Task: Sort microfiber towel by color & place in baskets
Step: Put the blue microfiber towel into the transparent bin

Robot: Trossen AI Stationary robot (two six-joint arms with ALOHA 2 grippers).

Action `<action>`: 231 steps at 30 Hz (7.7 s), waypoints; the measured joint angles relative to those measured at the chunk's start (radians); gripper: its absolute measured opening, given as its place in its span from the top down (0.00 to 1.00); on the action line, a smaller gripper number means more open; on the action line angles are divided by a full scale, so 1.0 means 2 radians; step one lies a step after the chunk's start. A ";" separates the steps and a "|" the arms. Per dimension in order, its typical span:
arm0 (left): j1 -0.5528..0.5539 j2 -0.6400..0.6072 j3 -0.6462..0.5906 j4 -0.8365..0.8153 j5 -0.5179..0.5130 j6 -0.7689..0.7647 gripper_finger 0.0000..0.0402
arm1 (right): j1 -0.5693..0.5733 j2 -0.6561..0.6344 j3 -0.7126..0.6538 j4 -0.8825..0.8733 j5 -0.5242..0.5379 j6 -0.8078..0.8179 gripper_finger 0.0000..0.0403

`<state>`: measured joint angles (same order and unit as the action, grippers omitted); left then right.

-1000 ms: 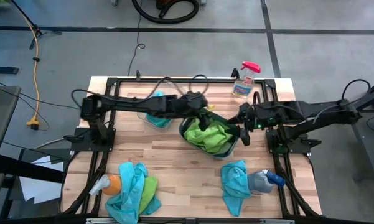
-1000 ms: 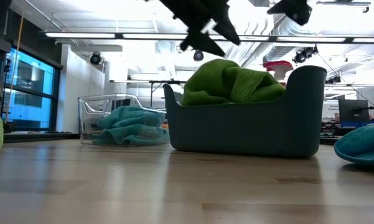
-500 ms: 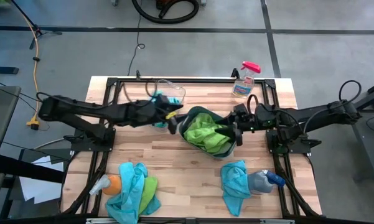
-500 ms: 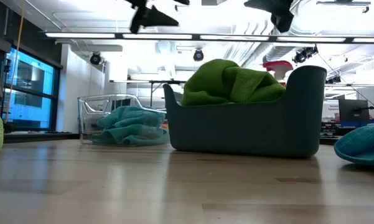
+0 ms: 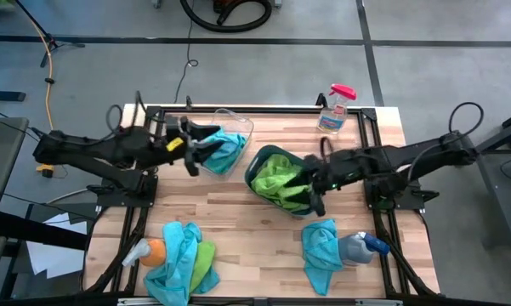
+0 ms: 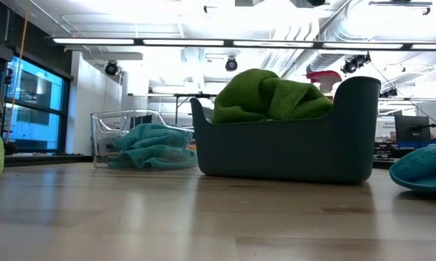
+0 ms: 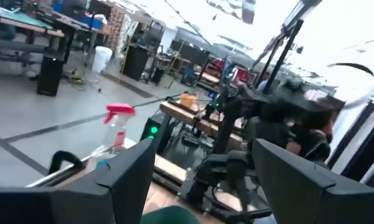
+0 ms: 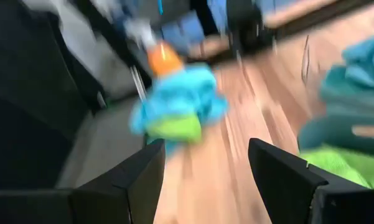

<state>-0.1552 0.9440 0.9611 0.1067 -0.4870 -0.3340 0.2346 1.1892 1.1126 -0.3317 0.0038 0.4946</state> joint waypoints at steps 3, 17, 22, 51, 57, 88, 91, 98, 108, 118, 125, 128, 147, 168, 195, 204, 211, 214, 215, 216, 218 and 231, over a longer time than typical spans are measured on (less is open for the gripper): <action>-0.005 -0.021 0.001 -0.005 -0.003 0.004 0.35 | 0.017 0.047 0.069 -0.120 -0.018 -0.002 0.43; -0.031 -0.033 0.000 -0.050 0.000 -0.015 0.35 | 0.093 0.196 0.123 -0.330 -0.110 0.089 0.43; -0.032 -0.033 0.000 -0.060 0.019 -0.016 0.35 | 0.119 0.236 0.123 -0.358 -0.120 0.119 0.43; -0.031 -0.033 0.000 -0.069 0.055 -0.042 0.35 | 0.192 0.362 0.123 -0.376 -0.049 0.115 0.45; -0.031 -0.033 0.000 -0.069 0.055 -0.042 0.35 | 0.192 0.358 0.123 -0.408 -0.044 0.102 0.84; -0.031 0.006 0.000 0.122 0.095 -0.015 0.35 | 0.060 0.052 0.125 -0.039 0.104 -0.230 1.00; -0.031 0.028 0.001 0.133 0.102 -0.015 0.35 | 0.035 0.053 0.125 -0.004 0.074 -0.261 1.00; -0.031 0.081 0.052 0.094 0.132 0.003 0.35 | 0.001 0.053 0.125 0.039 0.008 -0.278 1.00; -0.030 0.165 0.136 -0.020 0.134 0.038 0.33 | 0.002 0.054 0.125 0.063 -0.006 -0.266 1.00; -0.031 0.197 0.146 -0.030 0.208 -0.002 0.33 | 0.002 0.054 0.124 0.042 -0.006 -0.261 1.00; -0.034 0.180 0.147 -0.029 0.197 0.012 0.33 | 0.002 0.054 0.124 0.022 -0.006 -0.261 1.00; -0.034 0.180 0.147 -0.032 0.183 0.016 0.33 | 0.002 0.054 0.124 0.024 -0.006 -0.261 1.00; -0.034 0.256 0.147 -0.020 0.199 0.016 0.33 | -0.017 0.054 0.124 0.073 -0.005 -0.303 1.00; -0.034 0.284 0.147 0.010 0.132 0.072 0.57 | -0.016 0.054 0.124 0.123 -0.006 -0.304 0.99; -0.031 0.166 0.125 -0.185 -0.015 0.107 1.00 | -0.016 -0.042 0.124 -0.005 0.101 -0.224 0.51; -0.031 0.041 0.002 -0.164 -0.090 0.048 1.00 | -0.016 -0.114 0.124 -0.124 0.126 -0.161 0.46; -0.031 -0.015 -0.063 -0.104 -0.112 0.053 1.00 | -0.016 -0.122 0.124 -0.166 0.132 -0.143 0.46; -0.025 -0.025 -0.063 -0.098 -0.112 0.070 1.00 | -0.016 -0.117 0.124 -0.165 0.143 -0.146 0.46; -0.023 -0.027 -0.063 -0.093 -0.112 0.078 1.00 | -0.016 -0.116 0.124 -0.166 0.147 -0.146 0.46; -0.021 -0.029 -0.063 -0.089 -0.112 0.085 1.00 | -0.016 -0.114 0.124 -0.166 0.153 -0.146 0.46; -0.014 -0.034 -0.063 -0.086 -0.112 0.102 1.00 | -0.016 -0.110 0.124 -0.164 0.166 -0.144 0.46; 0.198 -0.042 -0.051 -0.089 0.102 0.142 1.00 | -0.016 -0.085 0.124 -0.165 0.287 -0.128 0.46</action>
<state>0.2413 0.8605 0.8582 -0.0706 -0.2839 -0.0498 0.2028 1.0188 1.3602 -0.6621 0.5785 0.2386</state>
